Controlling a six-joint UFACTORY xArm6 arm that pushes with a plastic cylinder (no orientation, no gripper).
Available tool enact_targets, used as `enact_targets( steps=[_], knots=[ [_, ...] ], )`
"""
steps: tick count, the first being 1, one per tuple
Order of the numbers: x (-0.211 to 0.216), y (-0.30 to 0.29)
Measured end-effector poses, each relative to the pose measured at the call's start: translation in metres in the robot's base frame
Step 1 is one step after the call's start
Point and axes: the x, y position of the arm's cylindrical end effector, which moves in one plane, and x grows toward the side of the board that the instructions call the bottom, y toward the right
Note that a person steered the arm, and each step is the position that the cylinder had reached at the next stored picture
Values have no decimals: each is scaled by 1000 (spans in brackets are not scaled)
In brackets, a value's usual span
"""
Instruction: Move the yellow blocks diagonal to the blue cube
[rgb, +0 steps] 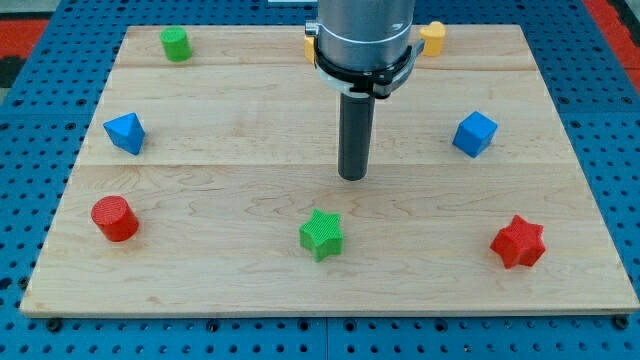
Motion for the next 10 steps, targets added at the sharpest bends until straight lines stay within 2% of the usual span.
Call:
enact_targets(
  steps=[1,2,3,4,5,6,7,8,9,10],
  knots=[
    [0,0],
    [-43,-17],
    [-142,-73],
    [-218,-105],
    [-221,-62],
    [-221,23],
    [-187,52],
    [-188,176],
    [-236,231],
    [-259,182]
  ],
)
